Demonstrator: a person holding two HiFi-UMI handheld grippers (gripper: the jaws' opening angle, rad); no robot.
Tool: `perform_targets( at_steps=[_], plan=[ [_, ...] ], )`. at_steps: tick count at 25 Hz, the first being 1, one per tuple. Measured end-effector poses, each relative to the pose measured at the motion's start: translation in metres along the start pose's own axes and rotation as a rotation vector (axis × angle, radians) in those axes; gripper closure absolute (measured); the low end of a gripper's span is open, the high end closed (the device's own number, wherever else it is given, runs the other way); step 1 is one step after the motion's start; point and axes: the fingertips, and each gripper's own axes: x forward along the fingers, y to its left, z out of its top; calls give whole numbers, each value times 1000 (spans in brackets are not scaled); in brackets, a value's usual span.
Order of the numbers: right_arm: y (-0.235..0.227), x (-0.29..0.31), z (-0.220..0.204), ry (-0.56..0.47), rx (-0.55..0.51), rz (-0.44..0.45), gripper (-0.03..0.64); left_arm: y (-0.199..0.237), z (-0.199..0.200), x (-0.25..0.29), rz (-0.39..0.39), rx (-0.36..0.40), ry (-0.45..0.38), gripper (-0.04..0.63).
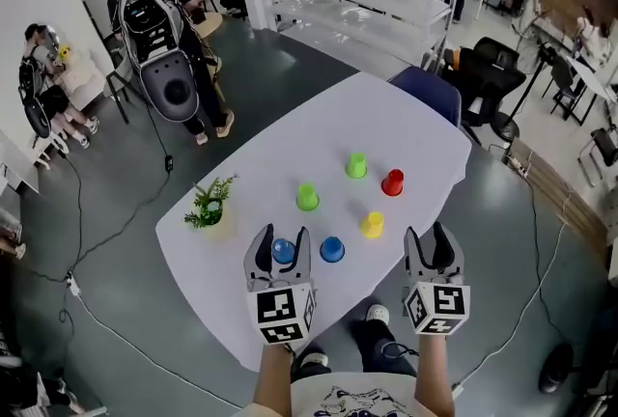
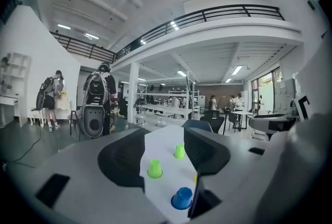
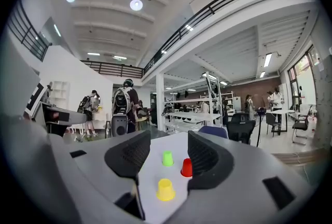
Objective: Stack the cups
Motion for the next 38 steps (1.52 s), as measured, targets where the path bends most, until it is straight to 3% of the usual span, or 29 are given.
perform_targets(
  at_steps=[7,15,24,38],
  plan=[
    [-65,71,12,29,-21,123,391,-40,7,58,117,-20,24,364],
    [-88,132,10,60,-26,260,391,-56,-1,87,242,-46,67,364],
    [-64,164,-12,122,-23,338,391,-33,-21,87,321,-59,124,360],
    [-7,262,-40,239,-107,392,382,25,-49,173,295,-140,208,345]
  ],
)
